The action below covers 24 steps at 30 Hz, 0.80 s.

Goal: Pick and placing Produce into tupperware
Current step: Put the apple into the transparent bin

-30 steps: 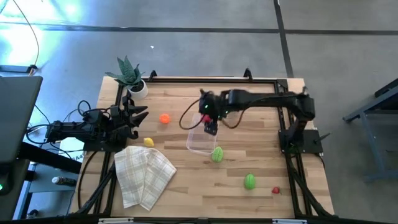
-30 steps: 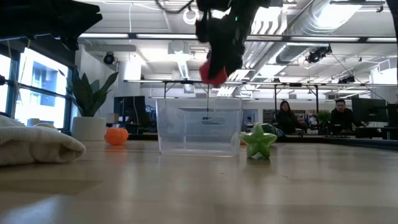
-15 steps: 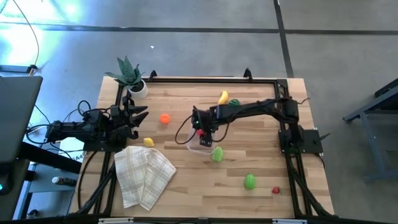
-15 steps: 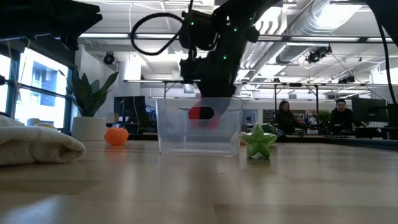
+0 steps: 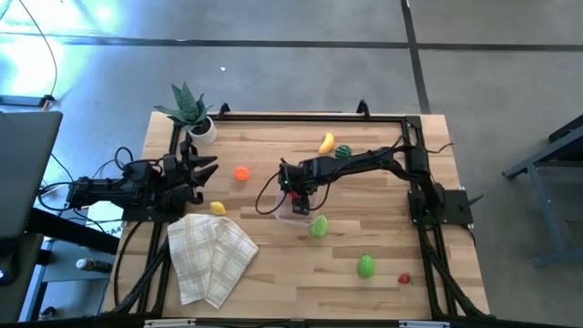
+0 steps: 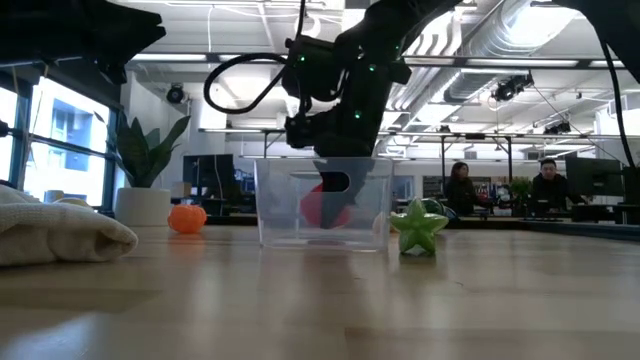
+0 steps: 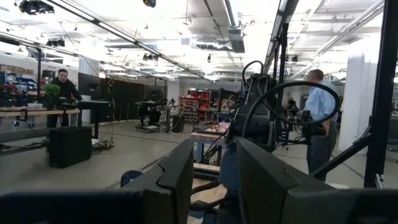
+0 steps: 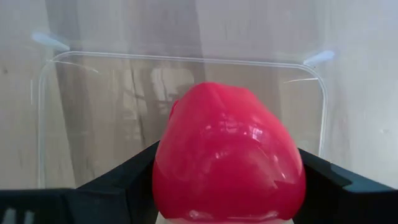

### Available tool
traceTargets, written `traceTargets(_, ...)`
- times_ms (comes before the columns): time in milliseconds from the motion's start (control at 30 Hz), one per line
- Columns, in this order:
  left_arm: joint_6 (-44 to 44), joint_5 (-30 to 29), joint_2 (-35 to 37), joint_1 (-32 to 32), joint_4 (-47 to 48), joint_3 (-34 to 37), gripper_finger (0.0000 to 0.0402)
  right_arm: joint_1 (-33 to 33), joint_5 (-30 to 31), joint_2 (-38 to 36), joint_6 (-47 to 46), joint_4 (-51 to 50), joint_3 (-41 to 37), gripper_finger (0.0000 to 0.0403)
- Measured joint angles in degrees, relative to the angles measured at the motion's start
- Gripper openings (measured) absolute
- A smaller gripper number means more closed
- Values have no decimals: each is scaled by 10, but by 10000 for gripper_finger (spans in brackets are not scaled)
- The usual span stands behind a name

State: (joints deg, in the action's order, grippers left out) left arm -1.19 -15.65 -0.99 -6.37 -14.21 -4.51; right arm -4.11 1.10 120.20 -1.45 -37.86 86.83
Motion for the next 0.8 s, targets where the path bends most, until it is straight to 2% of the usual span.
traceTargets(433,0,0,0,0,68,0,113,0,20,0,44,9,0,259)
traceTargets(800,0,0,0,0,121,0,113,0,47,0,34,11,0,259)
